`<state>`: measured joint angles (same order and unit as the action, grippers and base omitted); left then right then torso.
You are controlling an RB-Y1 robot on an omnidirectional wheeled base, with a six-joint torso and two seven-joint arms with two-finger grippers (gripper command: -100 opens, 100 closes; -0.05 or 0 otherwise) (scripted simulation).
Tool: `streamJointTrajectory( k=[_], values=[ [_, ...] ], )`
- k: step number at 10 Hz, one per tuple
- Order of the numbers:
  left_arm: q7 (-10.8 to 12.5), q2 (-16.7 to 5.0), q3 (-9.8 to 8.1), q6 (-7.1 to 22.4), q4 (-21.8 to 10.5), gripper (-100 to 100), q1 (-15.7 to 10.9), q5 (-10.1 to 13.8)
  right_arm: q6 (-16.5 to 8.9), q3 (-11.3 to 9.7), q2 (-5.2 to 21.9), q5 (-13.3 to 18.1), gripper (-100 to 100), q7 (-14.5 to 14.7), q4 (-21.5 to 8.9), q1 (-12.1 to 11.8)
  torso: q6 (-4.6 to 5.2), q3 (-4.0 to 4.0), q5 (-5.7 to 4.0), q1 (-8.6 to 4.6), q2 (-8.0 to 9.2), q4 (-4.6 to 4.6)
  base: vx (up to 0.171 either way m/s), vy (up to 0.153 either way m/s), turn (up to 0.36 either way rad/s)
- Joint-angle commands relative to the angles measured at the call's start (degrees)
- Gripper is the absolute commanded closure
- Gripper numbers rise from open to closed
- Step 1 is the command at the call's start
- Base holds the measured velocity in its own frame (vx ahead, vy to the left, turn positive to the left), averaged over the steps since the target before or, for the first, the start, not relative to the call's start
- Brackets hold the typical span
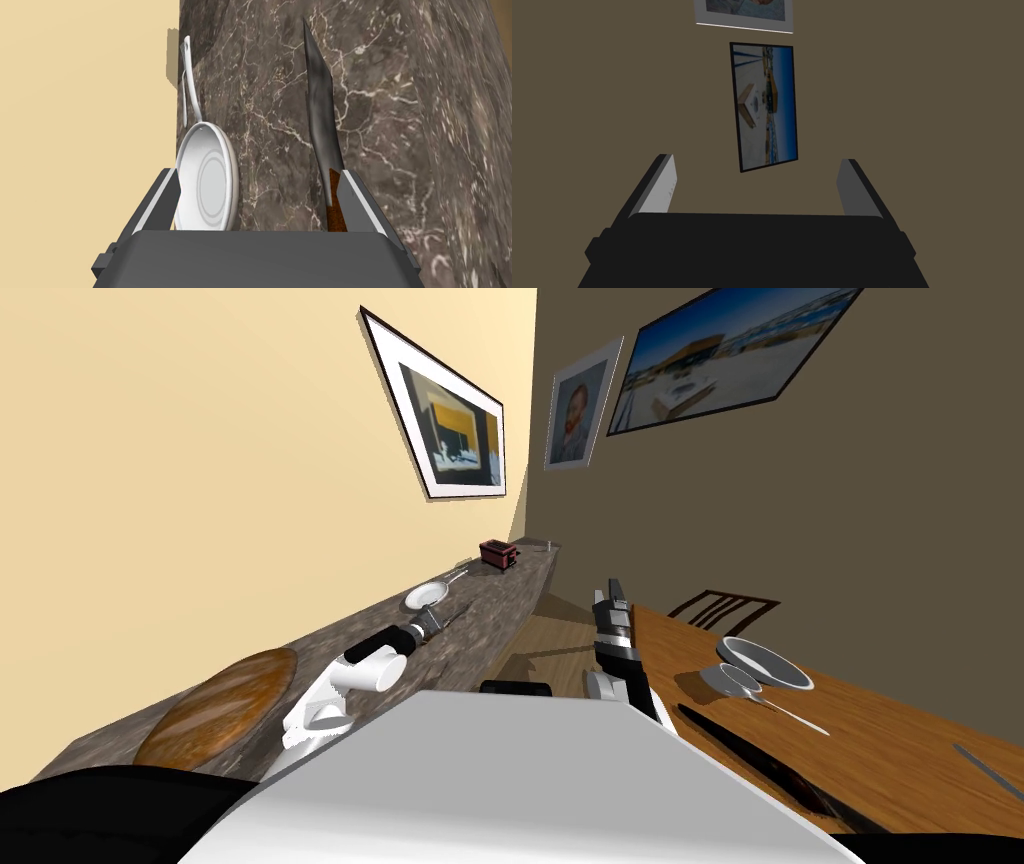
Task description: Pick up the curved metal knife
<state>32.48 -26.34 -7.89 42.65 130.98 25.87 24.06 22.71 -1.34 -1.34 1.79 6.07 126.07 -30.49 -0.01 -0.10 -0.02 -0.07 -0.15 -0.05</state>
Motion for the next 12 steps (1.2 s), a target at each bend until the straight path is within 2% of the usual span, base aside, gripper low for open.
streamJointTrajectory(
  k=[1, 3, 4, 6, 7, 8, 9, 11, 12],
  values=[
    [1.19, -1.1, -0.94, 2.86, -1.1, -100, -0.59, 1.77, 0.0, 0.0, 0.0, 0.0, 0, 0.0, 0.0, 0.0, 0.0, 0.0, 0.0, 0.0, 0.0, 0.0, 0.067, -0.032, 0.034],
    [1.19, -1.1, -0.94, 4.83, -1.1, -100, -0.59, 1.77, 0.0, 0.0, 0.0, 0.0, 0, 0.0, 0.0, 0.0, 0.0, -0.05, -0.01, -0.03, -0.1, -0.02, 0.054, -0.023, 0.011],
    [2.34, -2.01, -1.82, 6.96, -2.03, -100, -1.05, 3.33, 0.0, 0.0, 0.0, 0.0, 0, 0.0, 0.0, 0.0, 0.0, 0.0, 0.0, 0.01, 0.01, 0.0, 0.061, -0.026, 0.036],
    [2.34, -2.01, -1.82, 8.89, -2.03, -100, -1.05, 3.33, 0.0, 0.0, 0.0, 0.0, 0, 0.0, 0.0, 0.0, 0.0, -0.04, -0.01, -0.03, -0.08, -0.01, 0.051, -0.03, 0.014],
    [3.45, -2.91, -2.72, 11.14, -3.01, -100, -1.55, 4.88, 0.0, 0.0, 0.0, 0.0, 0, 0.0, 0.0, 0.0, 0.0, 0.01, 0.0, -0.02, 0.02, 0.0, 0.053, -0.04, 0.042],
    [3.45, -2.91, -2.72, 12.66, -3.01, -100, -1.55, 4.88, 0.0, 0.0, 0.0, 0.0, 0, 0.0, 0.0, 0.0, -0.01, 0.0, -0.01, -0.06, -0.02, 0.0, 0.065, -0.048, 0.033],
    [4.52, -3.78, -3.65, 14.18, -4.03, -100, -2.08, 6.41, 0.0, 0.0, 0.0, 0.0, 0, 0.0, 0.0, 0.0, 0.0, -0.03, -0.02, -0.08, -0.05, -0.01, 0.085, -0.046, 0.051],
    [4.52, -3.78, -3.65, 16.73, -4.03, -100, -2.08, 6.41, 0.0, 0.0, 0.0, 0.0, 0, 0.0, 0.0, 0.0, 0.0, -0.07, -0.02, -0.09, -0.12, -0.03, 0.059, -0.035, 0.015],
    [5.55, -4.64, -4.59, 18.95, -5.07, -100, -2.62, 7.91, 0.0, 0.0, 0.0, 0.0, 0, 0.0, 0.0, 0.0, 0.01, -0.02, -0.01, -0.02, -0.02, -0.01, 0.084, -0.038, 0.049]
  ],
)
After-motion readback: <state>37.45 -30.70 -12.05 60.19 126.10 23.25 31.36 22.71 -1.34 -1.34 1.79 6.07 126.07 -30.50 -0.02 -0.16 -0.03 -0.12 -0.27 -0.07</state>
